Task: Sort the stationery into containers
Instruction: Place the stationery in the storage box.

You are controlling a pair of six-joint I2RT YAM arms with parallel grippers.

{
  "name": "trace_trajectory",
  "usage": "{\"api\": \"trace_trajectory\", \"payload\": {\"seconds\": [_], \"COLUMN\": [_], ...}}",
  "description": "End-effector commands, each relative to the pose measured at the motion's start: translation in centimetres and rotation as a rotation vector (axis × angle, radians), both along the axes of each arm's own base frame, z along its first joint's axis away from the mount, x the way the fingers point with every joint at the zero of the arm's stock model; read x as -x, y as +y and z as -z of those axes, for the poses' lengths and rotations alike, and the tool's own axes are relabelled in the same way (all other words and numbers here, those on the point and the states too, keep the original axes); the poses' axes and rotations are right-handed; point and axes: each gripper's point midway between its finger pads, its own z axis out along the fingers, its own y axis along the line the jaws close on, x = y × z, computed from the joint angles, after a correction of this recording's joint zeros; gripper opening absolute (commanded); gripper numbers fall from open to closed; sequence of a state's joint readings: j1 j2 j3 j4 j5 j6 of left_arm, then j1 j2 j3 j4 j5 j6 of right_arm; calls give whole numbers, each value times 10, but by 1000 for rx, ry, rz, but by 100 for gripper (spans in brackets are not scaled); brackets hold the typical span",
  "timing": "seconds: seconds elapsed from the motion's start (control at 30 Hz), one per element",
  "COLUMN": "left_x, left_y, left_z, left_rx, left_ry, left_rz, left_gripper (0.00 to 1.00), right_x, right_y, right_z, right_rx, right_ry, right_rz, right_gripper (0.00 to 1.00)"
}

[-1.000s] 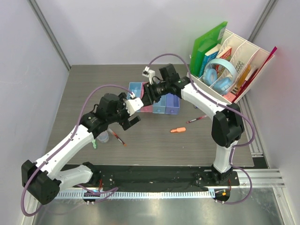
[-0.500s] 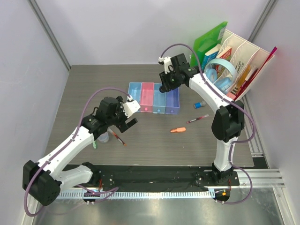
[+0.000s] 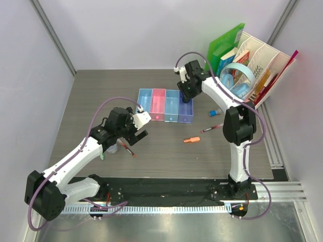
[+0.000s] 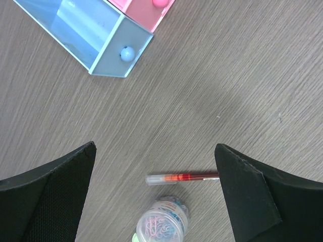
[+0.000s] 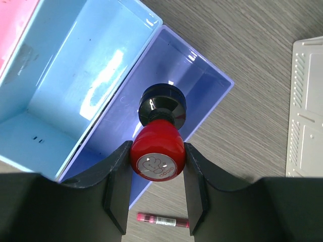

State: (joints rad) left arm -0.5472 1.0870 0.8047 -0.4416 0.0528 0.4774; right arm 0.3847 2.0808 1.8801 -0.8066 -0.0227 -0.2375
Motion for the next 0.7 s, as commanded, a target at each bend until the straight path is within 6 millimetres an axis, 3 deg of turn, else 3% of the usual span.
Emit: {"api": "trace_trajectory", "payload": {"seconds": [0.0, 0.17, 0.33, 0.5, 0.67], "left_x": [-9, -8, -6, -5, -5], "left_y": [-4, -4, -2, -2, -2], "left_z": [-7, -5, -1, 3, 6], "left_rx": [41, 44, 38, 37, 37], "left_ry": [-44, -44, -40, -36, -31], "left_rz": [-12, -13, -12, -10, -8], "left_gripper": [100, 100, 100, 100, 100], "right_x": [-12, -21, -32, -37, -35], "right_y": [2, 6, 11, 13, 12], "right_z": [-2, 21, 23, 17, 2], "right_rx": [23, 30, 23, 12, 2], "right_ry": [-27, 5, -12, -31, -53], "right_rz": [-18, -17, -11, -5, -4], "right_gripper": [27, 27, 30, 60, 81]}}
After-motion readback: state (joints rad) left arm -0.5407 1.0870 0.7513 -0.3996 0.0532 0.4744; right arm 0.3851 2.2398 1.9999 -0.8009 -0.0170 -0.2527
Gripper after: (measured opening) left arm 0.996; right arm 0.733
